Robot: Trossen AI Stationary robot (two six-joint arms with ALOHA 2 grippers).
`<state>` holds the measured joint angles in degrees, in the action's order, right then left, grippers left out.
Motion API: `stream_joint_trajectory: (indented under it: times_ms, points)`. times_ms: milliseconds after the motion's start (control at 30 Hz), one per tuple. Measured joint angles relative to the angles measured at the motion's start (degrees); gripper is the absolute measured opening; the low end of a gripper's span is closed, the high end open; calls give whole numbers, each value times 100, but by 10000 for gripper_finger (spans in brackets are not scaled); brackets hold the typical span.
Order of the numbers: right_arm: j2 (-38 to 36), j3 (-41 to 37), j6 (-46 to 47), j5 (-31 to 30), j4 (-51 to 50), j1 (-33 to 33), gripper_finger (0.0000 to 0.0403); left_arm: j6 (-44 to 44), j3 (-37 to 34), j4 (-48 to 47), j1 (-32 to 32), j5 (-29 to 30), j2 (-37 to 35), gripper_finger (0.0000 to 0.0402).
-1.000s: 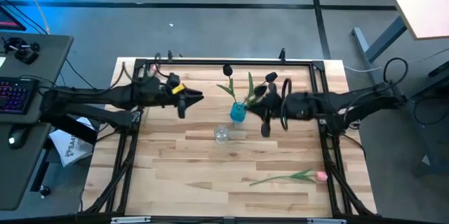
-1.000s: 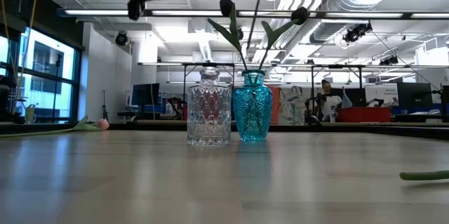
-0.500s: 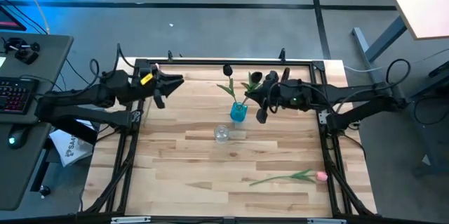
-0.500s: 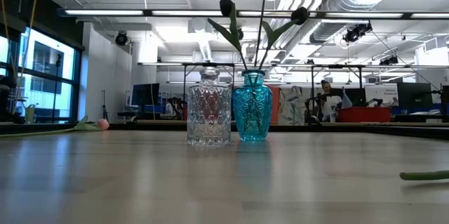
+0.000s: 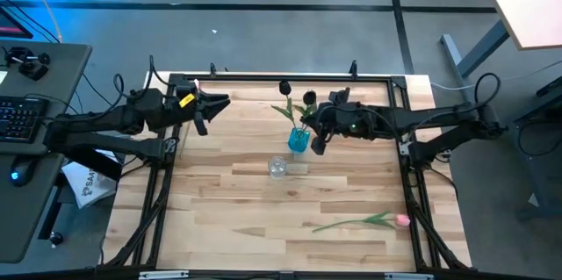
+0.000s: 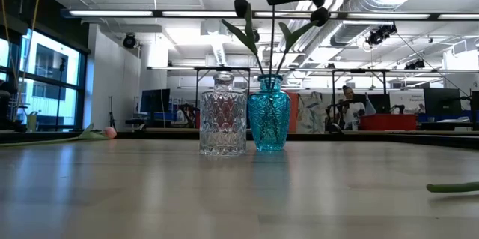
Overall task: Sort flowers into vase by color
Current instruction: Put the black tulip into the blue vase, then put the bottom pink tulip into the transparent vase
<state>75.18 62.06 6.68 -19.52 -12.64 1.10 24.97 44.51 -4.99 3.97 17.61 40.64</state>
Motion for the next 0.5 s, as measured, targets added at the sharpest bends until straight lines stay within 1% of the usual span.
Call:
stream_joint_trajectory:
  times_ms: [67, 133, 400, 500]
  points:
    - [-45, 0, 69, -76, -16, -11, 39, -2, 0, -12, 1, 0, -2, 97]
    - [-104, 0, 81, -106, -68, -11, 67, -3, 0, -53, 0, 0, -7, 97]
    - [-446, 14, -14, -140, -297, -11, 217, -9, 0, -186, 0, -3, -7, 97]
    - [-627, 258, 64, -5, -952, -7, 260, -11, 0, -192, 2, -3, -7, 97]
